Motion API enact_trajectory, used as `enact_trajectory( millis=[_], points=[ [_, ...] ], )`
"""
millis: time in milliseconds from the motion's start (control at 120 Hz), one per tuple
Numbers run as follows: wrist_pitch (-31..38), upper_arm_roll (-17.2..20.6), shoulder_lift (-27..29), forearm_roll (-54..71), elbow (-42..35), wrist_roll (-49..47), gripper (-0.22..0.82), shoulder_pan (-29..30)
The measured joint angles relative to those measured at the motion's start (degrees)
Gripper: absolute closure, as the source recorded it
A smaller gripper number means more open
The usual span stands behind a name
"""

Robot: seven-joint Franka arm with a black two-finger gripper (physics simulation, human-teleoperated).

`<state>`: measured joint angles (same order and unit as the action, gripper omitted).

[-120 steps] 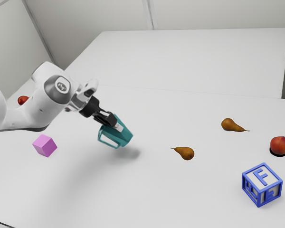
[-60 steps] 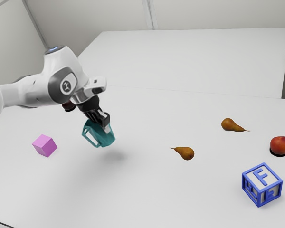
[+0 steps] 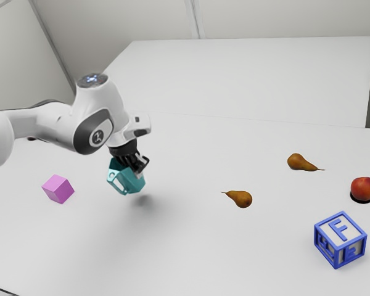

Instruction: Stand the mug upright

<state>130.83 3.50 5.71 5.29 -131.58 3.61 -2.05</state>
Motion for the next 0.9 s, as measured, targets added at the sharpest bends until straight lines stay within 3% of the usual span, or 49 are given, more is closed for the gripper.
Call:
enact_trajectory(
  millis=[900],
  points=[
    [1.84,-0.04,-3.51,7.83,-3.70,-17.83,0.79,-0.71]
  ],
)
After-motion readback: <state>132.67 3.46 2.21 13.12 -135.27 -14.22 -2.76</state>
